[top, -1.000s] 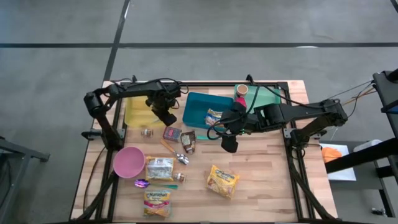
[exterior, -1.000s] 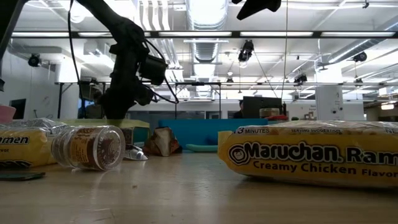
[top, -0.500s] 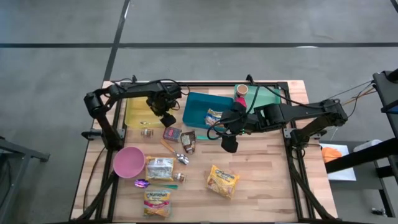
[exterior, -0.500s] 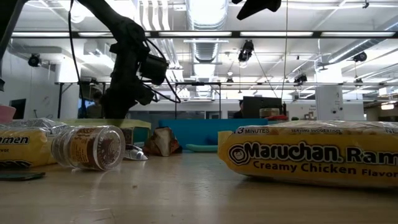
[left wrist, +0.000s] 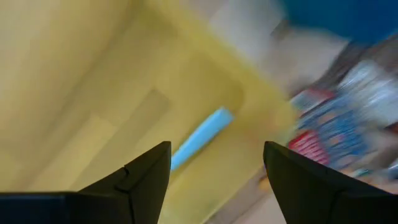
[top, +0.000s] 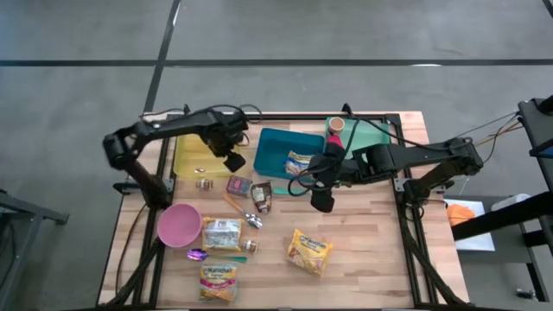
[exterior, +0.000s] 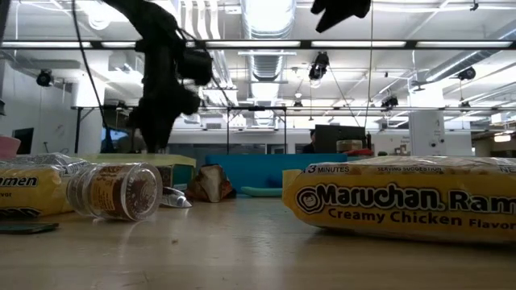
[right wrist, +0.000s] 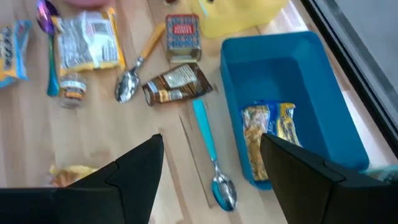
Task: Pick & Place Food Item
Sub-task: Put the light green spoon into the yellow transparent bin
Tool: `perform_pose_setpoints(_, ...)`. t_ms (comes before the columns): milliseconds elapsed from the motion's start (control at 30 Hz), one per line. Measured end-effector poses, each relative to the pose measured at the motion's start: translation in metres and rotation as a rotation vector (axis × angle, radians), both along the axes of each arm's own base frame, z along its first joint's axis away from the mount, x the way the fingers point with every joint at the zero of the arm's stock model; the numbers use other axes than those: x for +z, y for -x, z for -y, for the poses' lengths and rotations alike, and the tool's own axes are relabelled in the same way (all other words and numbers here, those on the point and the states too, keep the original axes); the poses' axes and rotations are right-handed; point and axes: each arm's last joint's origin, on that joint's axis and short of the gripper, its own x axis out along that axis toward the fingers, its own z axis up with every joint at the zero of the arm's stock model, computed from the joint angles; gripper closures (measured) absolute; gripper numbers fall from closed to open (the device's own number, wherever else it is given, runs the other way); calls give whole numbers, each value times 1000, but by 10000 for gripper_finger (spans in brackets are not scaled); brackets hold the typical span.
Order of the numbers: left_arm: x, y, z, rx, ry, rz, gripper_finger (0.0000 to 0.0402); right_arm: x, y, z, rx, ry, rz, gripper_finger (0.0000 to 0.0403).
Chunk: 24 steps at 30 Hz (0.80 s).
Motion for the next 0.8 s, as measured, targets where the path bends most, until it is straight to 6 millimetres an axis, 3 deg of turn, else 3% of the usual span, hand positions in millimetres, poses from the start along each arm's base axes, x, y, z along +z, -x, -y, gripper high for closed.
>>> perform_pose_setpoints(200,40,6,17,87,-67,428,139,-17,1,0,72,40,-66,137)
perform_pose_setpoints(300,49,12,27,140,-49,601,139,-31,-2,-1,134,-2,-78,137)
perform_pose_setpoints(533,56,23,53,138,-23,708,139,-72,-10,5,198,-47,-66,137)
perform_pose_setpoints(800,59,16,73,73,2,725,139,-130,-19,12,317,41,-201,138)
